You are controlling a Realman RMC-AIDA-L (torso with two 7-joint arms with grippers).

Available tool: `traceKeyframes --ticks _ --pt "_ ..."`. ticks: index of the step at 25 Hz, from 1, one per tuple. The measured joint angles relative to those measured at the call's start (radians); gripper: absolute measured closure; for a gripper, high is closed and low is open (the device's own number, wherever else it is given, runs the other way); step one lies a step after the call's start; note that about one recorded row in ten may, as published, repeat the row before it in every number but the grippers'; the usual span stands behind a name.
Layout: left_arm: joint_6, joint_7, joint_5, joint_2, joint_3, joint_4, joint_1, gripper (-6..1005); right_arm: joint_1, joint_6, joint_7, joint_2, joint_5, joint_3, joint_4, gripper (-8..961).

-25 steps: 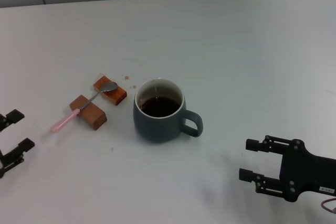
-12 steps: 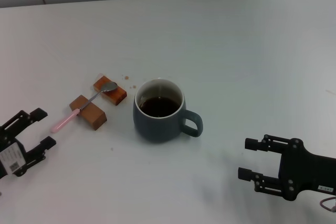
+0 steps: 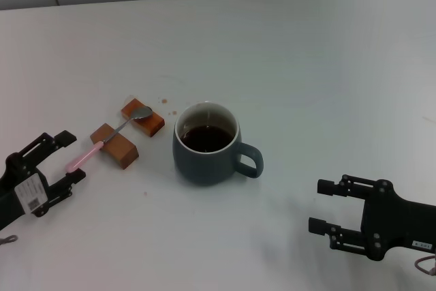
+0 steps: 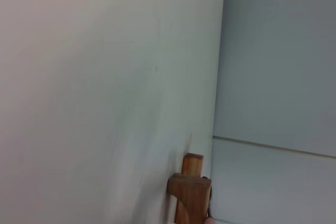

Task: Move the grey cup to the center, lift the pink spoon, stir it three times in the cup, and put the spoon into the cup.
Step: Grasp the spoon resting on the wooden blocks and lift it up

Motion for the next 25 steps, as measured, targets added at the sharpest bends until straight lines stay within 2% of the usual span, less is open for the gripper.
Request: traceKeyframes --ticks 12,25 --pt "-0.047 0.018 0.004 0.003 0.0 -0.043 -0.049 184 0.003 0.002 0.0 -0.002 0.001 0.0 0.012 283" --pt "-0.082 0.038 0.004 0.003 0.0 -0.058 -0.064 240 0.007 0.003 0.0 -0.002 0.006 0.0 0.012 283"
